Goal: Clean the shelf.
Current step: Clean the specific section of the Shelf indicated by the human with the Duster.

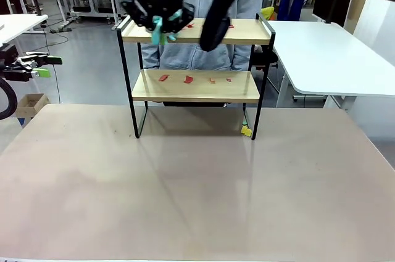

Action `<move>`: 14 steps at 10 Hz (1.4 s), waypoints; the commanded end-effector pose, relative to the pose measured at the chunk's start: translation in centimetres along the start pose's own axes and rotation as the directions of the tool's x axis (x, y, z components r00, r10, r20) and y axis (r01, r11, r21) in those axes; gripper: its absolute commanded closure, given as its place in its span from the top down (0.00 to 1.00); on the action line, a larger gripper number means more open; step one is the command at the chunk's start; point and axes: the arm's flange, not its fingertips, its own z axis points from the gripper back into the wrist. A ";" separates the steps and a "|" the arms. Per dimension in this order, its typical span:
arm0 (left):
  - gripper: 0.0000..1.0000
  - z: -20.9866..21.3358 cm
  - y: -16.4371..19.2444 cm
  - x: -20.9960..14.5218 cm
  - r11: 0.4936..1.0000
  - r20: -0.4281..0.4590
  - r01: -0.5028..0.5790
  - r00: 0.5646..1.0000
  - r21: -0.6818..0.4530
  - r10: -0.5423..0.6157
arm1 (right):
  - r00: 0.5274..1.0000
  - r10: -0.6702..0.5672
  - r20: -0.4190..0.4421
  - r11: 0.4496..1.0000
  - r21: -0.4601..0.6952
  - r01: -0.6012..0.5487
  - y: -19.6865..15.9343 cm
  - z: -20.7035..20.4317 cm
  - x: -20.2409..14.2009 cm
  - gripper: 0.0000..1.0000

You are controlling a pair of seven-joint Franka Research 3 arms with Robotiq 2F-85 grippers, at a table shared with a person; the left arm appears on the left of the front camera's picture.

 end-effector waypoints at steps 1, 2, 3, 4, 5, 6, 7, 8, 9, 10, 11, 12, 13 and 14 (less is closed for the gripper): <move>1.00 0.0 -0.1 0.1 1.000 -0.009 0.016 1.000 -0.008 -0.016 | 1.000 -0.006 -0.021 1.000 -0.007 0.005 -5.7 0.0 -1.0 0.13; 1.00 0.0 -0.1 0.1 1.000 -0.009 0.016 1.000 -0.008 -0.016 | 1.000 -0.015 -0.019 1.000 -0.013 0.015 -7.3 0.1 -0.9 0.13; 1.00 0.0 -0.1 0.1 1.000 -0.009 0.016 1.000 -0.008 -0.016 | 1.000 -0.015 -0.023 1.000 -0.020 0.015 -8.4 0.2 -0.8 0.13; 1.00 0.0 -0.1 0.1 1.000 -0.009 0.016 1.000 -0.008 -0.016 | 1.000 0.008 -0.004 1.000 0.000 -0.008 -8.9 0.3 -0.5 0.13; 1.00 0.0 -0.1 0.1 1.000 -0.009 0.016 1.000 -0.008 -0.016 | 1.000 -0.024 -0.005 0.999 -0.043 0.024 -6.1 0.3 0.0 0.13; 1.00 0.0 -0.1 0.1 1.000 -0.009 0.016 1.000 -0.008 -0.016 | 1.000 -0.024 -0.005 0.999 -0.043 0.024 -6.1 0.3 0.0 0.13; 1.00 0.0 -0.1 0.1 1.000 -0.009 0.016 1.000 -0.008 -0.016 | 1.000 -0.024 -0.005 0.999 -0.043 0.024 -6.1 0.3 0.0 0.13; 1.00 0.0 -0.1 0.1 1.000 -0.009 0.016 1.000 -0.008 -0.016 | 1.000 -0.024 -0.005 0.999 -0.043 0.024 -6.1 0.3 0.0 0.13; 1.00 0.0 -0.1 0.1 1.000 -0.009 0.016 1.000 -0.008 -0.016 | 1.000 -0.024 -0.005 0.999 -0.043 0.024 -6.1 0.3 0.0 0.13; 1.00 0.0 -0.1 0.1 1.000 -0.009 0.016 1.000 -0.008 -0.016 | 1.000 -0.024 -0.005 0.999 -0.043 0.024 -6.1 0.3 0.0 0.13; 1.00 0.0 -0.1 0.1 1.000 -0.009 0.016 1.000 -0.008 -0.016 | 1.000 -0.004 0.000 0.999 -0.038 0.004 -6.2 0.2 -0.1 0.13; 1.00 0.0 -0.1 0.1 1.000 -0.009 0.016 1.000 -0.008 -0.016 | 1.000 -0.017 -0.020 0.999 -0.034 0.017 -8.4 0.7 0.4 0.13; 1.00 0.0 -0.1 0.1 1.000 -0.009 0.016 1.000 -0.008 -0.016 | 1.000 -0.010 -0.013 1.000 -0.024 0.010 -10.9 1.1 0.7 0.13; 1.00 0.0 -0.1 0.1 1.000 -0.009 0.016 1.000 -0.008 -0.016 | 0.999 0.000 -0.034 1.000 -0.012 0.000 -13.1 1.3 1.1 0.13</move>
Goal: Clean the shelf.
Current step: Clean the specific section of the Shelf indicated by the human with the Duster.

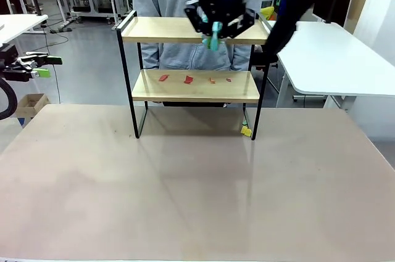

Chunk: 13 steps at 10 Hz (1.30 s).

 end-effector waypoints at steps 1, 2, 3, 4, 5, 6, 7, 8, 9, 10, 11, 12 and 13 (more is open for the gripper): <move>1.00 0.0 -0.1 0.1 1.000 -0.009 0.016 1.000 -0.008 -0.016 | 0.999 0.020 -0.036 0.999 0.029 -0.019 -5.5 -0.2 0.0 0.13; 1.00 0.0 -0.1 0.1 1.000 -0.009 0.016 1.000 -0.008 -0.016 | 0.998 0.004 -0.055 1.000 0.011 -0.004 -7.3 -0.6 0.3 0.13; 1.00 0.0 -0.1 0.1 1.000 -0.009 0.016 1.000 -0.008 -0.016 | 0.997 -0.026 -0.079 0.998 -0.051 0.022 -11.3 -1.1 0.9 0.13; 1.00 0.0 -0.1 0.1 1.000 -0.009 0.016 1.000 -0.008 -0.016 | 0.997 -0.026 -0.079 0.998 -0.051 0.022 -11.3 -1.1 0.9 0.13; 1.00 0.0 -0.1 0.1 1.000 -0.009 0.016 1.000 -0.008 -0.016 | 0.996 -0.029 -0.080 0.998 -0.057 0.024 -11.5 -1.1 0.8 0.13; 1.00 0.0 -0.1 0.1 1.000 -0.009 0.016 1.000 -0.008 -0.016 | 0.997 -0.029 -0.066 0.996 -0.082 0.024 -12.9 -0.6 0.9 0.13; 1.00 0.0 -0.1 0.1 1.000 -0.009 0.016 1.000 -0.008 -0.016 | 0.998 -0.027 -0.051 0.995 -0.102 0.021 -14.2 0.1 0.9 0.13; 1.00 0.0 -0.1 0.1 1.000 -0.009 0.016 1.000 -0.008 -0.016 | 0.999 -0.028 -0.025 0.996 -0.085 0.026 -14.9 0.8 1.1 0.13; 1.00 0.0 -0.1 0.1 1.000 -0.009 0.016 1.000 -0.008 -0.016 | 1.000 -0.021 0.008 1.000 -0.008 0.022 -15.2 1.8 0.8 0.13; 1.00 0.0 -0.1 0.1 1.000 -0.009 0.016 1.000 -0.008 -0.016 | 1.000 -0.015 -0.023 0.997 -0.080 0.013 -12.9 0.3 1.5 0.13; 1.00 0.0 -0.1 0.1 1.000 -0.009 0.016 1.000 -0.008 -0.016 | 1.000 -0.015 -0.023 0.997 -0.080 0.013 -12.9 0.3 1.5 0.13; 1.00 0.0 -0.1 0.1 1.000 -0.009 0.016 1.000 -0.008 -0.016 | 1.000 -0.015 -0.023 0.997 -0.080 0.013 -12.9 0.3 1.5 0.13; 1.00 0.0 -0.1 0.1 1.000 -0.009 0.016 1.000 -0.008 -0.016 | 1.000 0.003 -0.011 0.998 -0.056 -0.003 -12.4 1.0 0.9 0.13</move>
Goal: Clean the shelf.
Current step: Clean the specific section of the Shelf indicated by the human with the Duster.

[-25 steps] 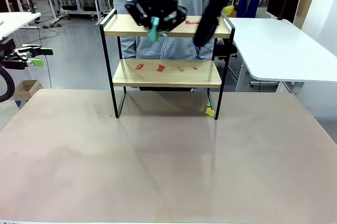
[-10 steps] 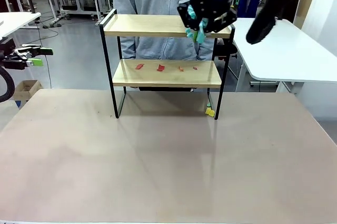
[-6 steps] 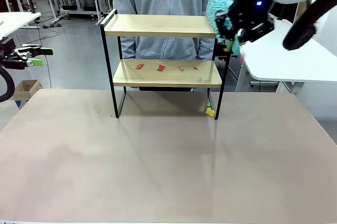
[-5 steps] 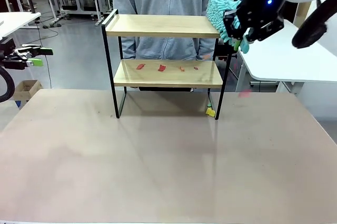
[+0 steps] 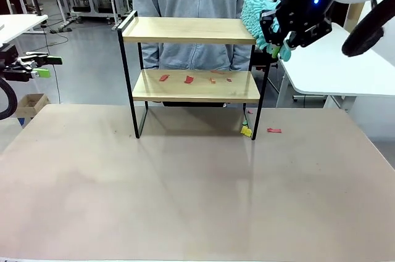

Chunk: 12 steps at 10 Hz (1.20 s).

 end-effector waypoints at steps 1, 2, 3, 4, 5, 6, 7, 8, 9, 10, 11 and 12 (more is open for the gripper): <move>1.00 0.0 -0.1 0.1 1.000 -0.009 0.016 1.000 -0.008 -0.016 | 0.997 0.006 0.074 0.998 0.058 -0.010 -1.1 1.9 0.0 0.13; 1.00 0.0 -0.1 0.1 1.000 -0.009 0.016 1.000 -0.008 -0.016 | 0.989 0.003 0.150 0.994 0.109 -0.019 -1.8 3.6 0.1 0.13; 1.00 0.0 -0.1 0.1 1.000 -0.009 0.016 1.000 -0.008 -0.016 | 0.976 0.024 0.217 0.991 0.123 -0.052 -2.0 4.9 -0.1 0.13; 1.00 0.0 -0.1 0.1 1.000 -0.009 0.016 1.000 -0.008 -0.016 | 0.969 0.056 0.242 0.983 0.156 -0.096 -2.2 5.8 0.0 0.13; 1.00 0.0 -0.1 0.1 1.000 -0.009 0.016 1.000 -0.008 -0.016 | 0.963 0.083 0.255 0.973 0.188 -0.133 -2.5 6.4 0.0 0.13; 1.00 0.0 -0.1 0.1 1.000 -0.009 0.016 1.000 -0.008 -0.016 | 0.956 0.117 0.269 0.954 0.238 -0.183 -2.7 7.1 0.1 0.13; 1.00 0.0 -0.1 0.1 1.000 -0.009 0.016 1.000 -0.008 -0.016 | 0.950 0.155 0.272 0.925 0.298 -0.236 -2.7 7.6 -0.2 0.13; 1.00 0.0 -0.1 0.1 1.000 -0.009 0.016 1.000 -0.008 -0.016 | 0.941 0.206 0.268 0.892 0.345 -0.294 -2.6 8.1 -0.4 0.13; 1.00 0.0 -0.1 0.1 1.000 -0.009 0.016 1.000 -0.008 -0.016 | 0.925 0.279 0.257 0.846 0.390 -0.364 -2.1 8.3 -0.8 0.13; 1.00 0.0 -0.1 0.1 1.000 -0.009 0.016 1.000 -0.008 -0.016 | 0.887 0.395 0.240 0.769 0.442 -0.463 -1.3 8.5 -1.5 0.13; 1.00 0.0 -0.1 0.1 1.000 -0.009 0.016 1.000 -0.008 -0.016 | 0.838 0.490 0.240 0.693 0.477 -0.541 -0.4 8.6 -2.4 0.13; 1.00 0.0 -0.1 0.1 1.000 -0.009 0.016 1.000 -0.008 -0.016 | 0.785 0.573 0.237 0.617 0.505 -0.603 0.2 8.8 -3.3 0.13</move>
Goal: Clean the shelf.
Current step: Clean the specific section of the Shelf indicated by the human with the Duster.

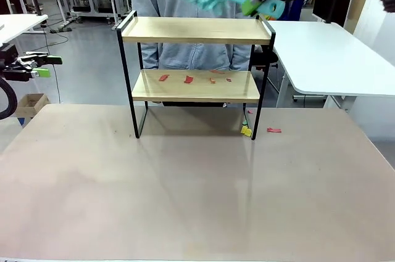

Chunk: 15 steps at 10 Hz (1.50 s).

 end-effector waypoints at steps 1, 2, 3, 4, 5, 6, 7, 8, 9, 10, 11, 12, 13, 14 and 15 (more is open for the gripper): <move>1.00 0.0 -0.1 0.1 1.000 -0.009 0.016 1.000 -0.008 -0.016 | 0.978 0.180 -0.107 0.978 0.129 -0.166 -0.1 0.3 -0.7 0.13; 1.00 0.0 -0.1 0.1 1.000 -0.009 0.016 1.000 -0.008 -0.016 | 0.953 0.251 -0.173 0.961 0.165 -0.223 0.6 -0.2 -1.6 0.13; 1.00 0.0 -0.1 0.1 1.000 -0.009 0.016 1.000 -0.008 -0.016 | 0.912 0.320 -0.256 0.944 0.168 -0.284 0.9 -0.8 -2.8 0.13; 1.00 0.0 -0.1 0.1 1.000 -0.009 0.016 1.000 -0.008 -0.016 | 0.879 0.369 -0.301 0.928 0.173 -0.330 0.7 -1.1 -3.8 0.13; 1.00 0.0 -0.1 0.1 1.000 -0.009 0.016 1.000 -0.008 -0.016 | 0.841 0.414 -0.349 0.910 0.182 -0.373 0.4 -1.4 -4.8 0.13; 1.00 0.0 -0.1 0.1 1.000 -0.009 0.016 1.000 -0.008 -0.016 | 0.799 0.452 -0.397 0.892 0.192 -0.410 -0.2 -1.8 -6.0 0.13; 1.00 0.0 -0.1 0.1 1.000 -0.009 0.016 1.000 -0.008 -0.016 | 0.744 0.494 -0.450 0.868 0.213 -0.448 -1.1 -2.3 -7.3 0.13; 1.00 0.0 -0.1 0.1 1.000 -0.009 0.016 1.000 -0.008 -0.016 | 0.704 0.501 -0.503 0.863 0.230 -0.449 -2.5 -2.6 -8.8 0.13; 1.00 0.0 -0.1 0.1 1.000 -0.009 0.016 1.000 -0.008 -0.016 | 0.671 0.508 -0.540 0.858 0.243 -0.453 -3.7 -2.5 -10.0 0.13; 1.00 0.0 -0.1 0.1 1.000 -0.009 0.016 1.000 -0.008 -0.016 | 0.635 0.526 -0.566 0.843 0.253 -0.474 -4.8 -2.5 -11.2 0.13; 1.00 0.0 -0.1 0.1 1.000 -0.009 0.016 1.000 -0.008 -0.016 | 0.639 0.497 -0.588 0.861 0.243 -0.446 -5.8 -2.5 -12.1 0.13; 1.00 0.0 -0.1 0.1 1.000 -0.009 0.016 1.000 -0.008 -0.016 | 0.627 0.467 -0.624 0.875 0.220 -0.432 -6.5 -2.6 -12.5 0.13; 1.00 0.0 -0.1 0.1 1.000 -0.009 0.016 1.000 -0.008 -0.016 | 0.644 0.486 -0.591 0.868 0.244 -0.432 -4.5 -3.3 -11.3 0.13; 1.00 0.0 -0.1 0.1 1.000 -0.009 0.016 1.000 -0.008 -0.016 | 0.644 0.486 -0.591 0.868 0.244 -0.432 -4.5 -3.3 -11.3 0.13; 1.00 0.0 -0.1 0.1 1.000 -0.009 0.016 1.000 -0.008 -0.016 | 0.644 0.486 -0.591 0.868 0.244 -0.432 -4.5 -3.3 -11.3 0.13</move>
